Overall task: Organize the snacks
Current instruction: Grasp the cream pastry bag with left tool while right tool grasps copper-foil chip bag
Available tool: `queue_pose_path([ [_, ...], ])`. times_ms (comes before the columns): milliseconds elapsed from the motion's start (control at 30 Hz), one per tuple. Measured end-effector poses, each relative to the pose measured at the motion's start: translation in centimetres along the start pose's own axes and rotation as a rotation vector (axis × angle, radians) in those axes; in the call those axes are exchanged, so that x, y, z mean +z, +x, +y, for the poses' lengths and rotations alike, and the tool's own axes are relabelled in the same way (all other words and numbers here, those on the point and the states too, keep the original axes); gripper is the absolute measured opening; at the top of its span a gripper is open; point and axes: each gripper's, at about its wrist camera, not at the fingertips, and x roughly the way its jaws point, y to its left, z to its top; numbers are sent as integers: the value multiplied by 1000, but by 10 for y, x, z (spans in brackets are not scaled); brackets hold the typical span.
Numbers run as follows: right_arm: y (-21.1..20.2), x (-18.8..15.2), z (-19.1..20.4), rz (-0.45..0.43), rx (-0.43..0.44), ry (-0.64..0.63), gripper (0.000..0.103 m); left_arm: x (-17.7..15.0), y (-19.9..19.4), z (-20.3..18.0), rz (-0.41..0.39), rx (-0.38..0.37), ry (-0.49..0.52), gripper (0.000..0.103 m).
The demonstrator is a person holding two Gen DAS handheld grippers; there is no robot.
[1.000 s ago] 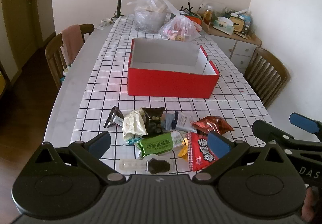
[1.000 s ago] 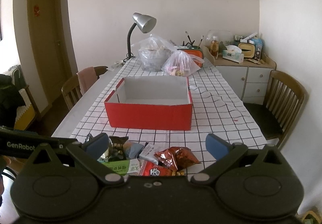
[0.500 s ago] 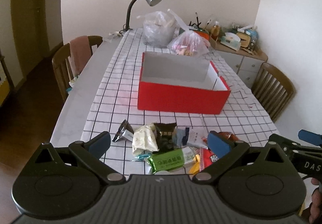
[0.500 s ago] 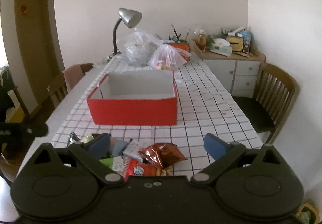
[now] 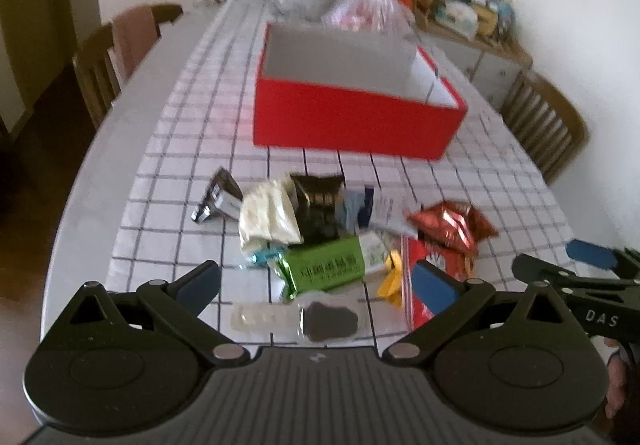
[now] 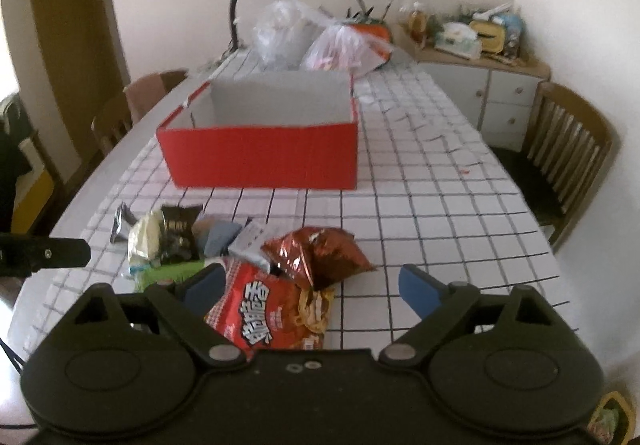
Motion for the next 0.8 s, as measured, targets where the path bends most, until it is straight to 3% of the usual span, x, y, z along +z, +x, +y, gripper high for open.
queue_pose_path([
  [233, 35, -9, -2, 91, 52, -55, 93, -7, 35, -1, 113, 4, 10, 94],
  [367, 54, -3, -7, 93, 29, -68, 93, -3, 45, -2, 121, 8, 3, 92],
  [500, 76, 7, -15, 105, 16, -62, 90, 0, 56, 0, 152, 7, -12, 83],
  [800, 111, 25, -30, 136, 21, -48, 90, 15, 78, 2, 158, 16, -35, 81],
])
